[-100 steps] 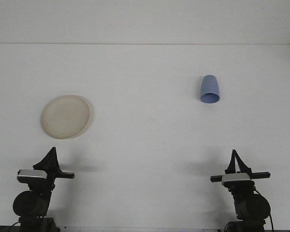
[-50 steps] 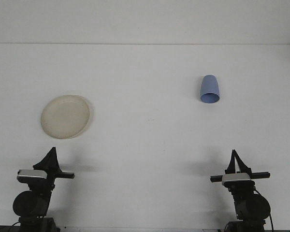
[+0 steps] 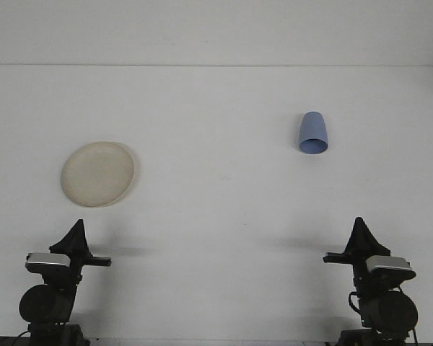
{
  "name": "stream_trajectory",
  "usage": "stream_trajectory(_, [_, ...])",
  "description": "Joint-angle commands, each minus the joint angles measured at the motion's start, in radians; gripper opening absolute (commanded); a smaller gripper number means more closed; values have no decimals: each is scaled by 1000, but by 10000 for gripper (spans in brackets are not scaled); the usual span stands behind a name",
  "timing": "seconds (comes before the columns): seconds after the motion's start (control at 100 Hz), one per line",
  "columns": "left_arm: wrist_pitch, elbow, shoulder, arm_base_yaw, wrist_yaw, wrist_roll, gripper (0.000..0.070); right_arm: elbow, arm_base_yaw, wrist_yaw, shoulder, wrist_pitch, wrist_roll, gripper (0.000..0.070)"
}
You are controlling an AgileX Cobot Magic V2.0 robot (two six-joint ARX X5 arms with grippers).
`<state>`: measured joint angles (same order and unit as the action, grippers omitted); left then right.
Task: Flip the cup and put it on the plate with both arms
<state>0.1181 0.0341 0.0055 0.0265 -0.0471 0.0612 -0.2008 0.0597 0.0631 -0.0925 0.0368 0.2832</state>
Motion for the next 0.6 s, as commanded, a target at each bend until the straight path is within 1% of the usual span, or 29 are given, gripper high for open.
stream_trajectory(0.0, [11,-20,-1,-1,3,-2,12,-97,0,15,-76,27,22,0])
stream_trajectory(0.1, [11,-20,-1,-1,3,-2,12,-227,0,14,-221,52,-53,0])
stream_trajectory(0.12, [11,-20,-1,-1,3,-2,12,-251,0,12,-250,53,-68,13])
stream_trajectory(0.14, [11,-20,-1,-1,3,-2,12,-274,0,9,-279,53,-85,40])
stream_trajectory(0.18, [11,-20,-1,-1,3,-2,12,-319,0,2,-337,53,-115,147])
stream_trajectory(0.25, [11,-20,-1,-1,3,-2,12,-388,0,-13,-433,53,-153,395])
stream_trajectory(0.28, [11,-20,-1,-1,3,-2,12,-412,0,-14,-472,51,-165,485])
stream_trajectory(0.3, [11,-20,-1,-1,3,-2,12,-427,0,-15,-499,49,-174,525])
stream_trajectory(0.32, [11,-20,-1,-1,3,-2,12,-439,0,-16,-525,45,-183,550])
stream_trajectory(0.43, [11,-20,-1,-1,3,-2,12,-481,0,-45,-658,-15,-213,557])
stream_trajectory(0.59, [11,-20,-1,-1,3,-2,12,-482,0,-46,-849,-131,-218,556])
